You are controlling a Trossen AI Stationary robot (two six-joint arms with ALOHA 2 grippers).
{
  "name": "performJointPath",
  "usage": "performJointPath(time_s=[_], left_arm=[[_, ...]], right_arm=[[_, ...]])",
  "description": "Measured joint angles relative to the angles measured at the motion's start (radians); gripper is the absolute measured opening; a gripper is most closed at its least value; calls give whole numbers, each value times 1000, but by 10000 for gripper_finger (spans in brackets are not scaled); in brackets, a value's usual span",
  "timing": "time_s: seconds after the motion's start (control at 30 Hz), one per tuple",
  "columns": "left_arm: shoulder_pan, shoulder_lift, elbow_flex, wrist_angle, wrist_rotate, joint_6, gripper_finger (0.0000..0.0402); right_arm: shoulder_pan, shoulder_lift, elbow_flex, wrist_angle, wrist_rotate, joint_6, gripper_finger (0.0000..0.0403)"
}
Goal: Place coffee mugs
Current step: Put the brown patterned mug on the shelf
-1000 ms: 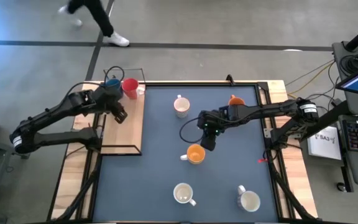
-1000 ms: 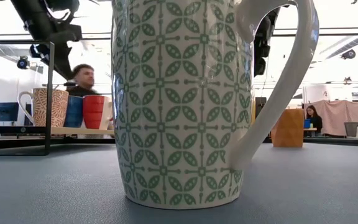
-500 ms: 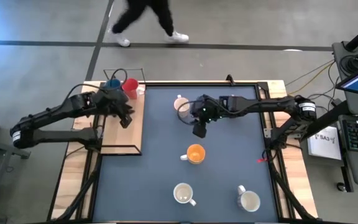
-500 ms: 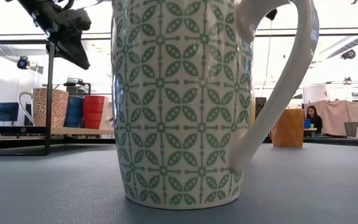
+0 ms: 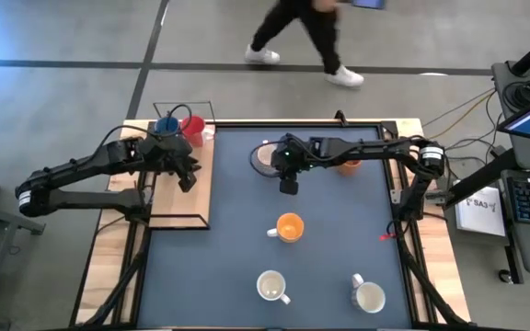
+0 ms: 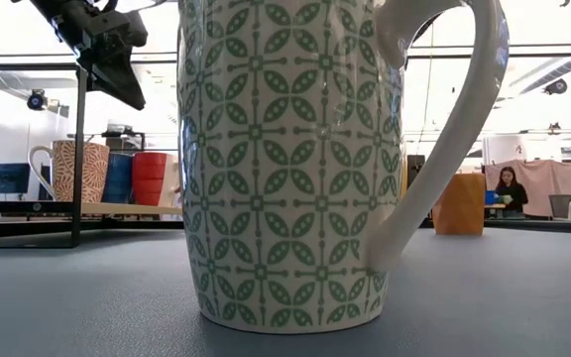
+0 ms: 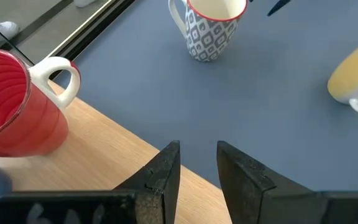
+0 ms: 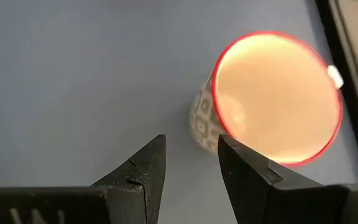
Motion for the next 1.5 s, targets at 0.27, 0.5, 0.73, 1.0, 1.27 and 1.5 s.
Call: performJointPath(time_s=[0.27,0.5,0.73,1.0,1.27,1.5], left_arm=[[0,1,0,-1,-1,1,88],[0,4,0,6,-1,8,88],[0,5,0,6,-1,8,88],[0,5,0,6,-1,9,88],[0,5,0,8,4,9,88],[0,5,0,4,5,9,88]], right_arm=[[-2,43,58,1,32,-93,137],[-9,90,63,10,35,-120,137],[-8,137,62,11,33,-149,120],[-8,134,61,23,26,-169,21],[19,140,184,32,-72,-155,17],[50,204,313,-9,-75,-155,15]])
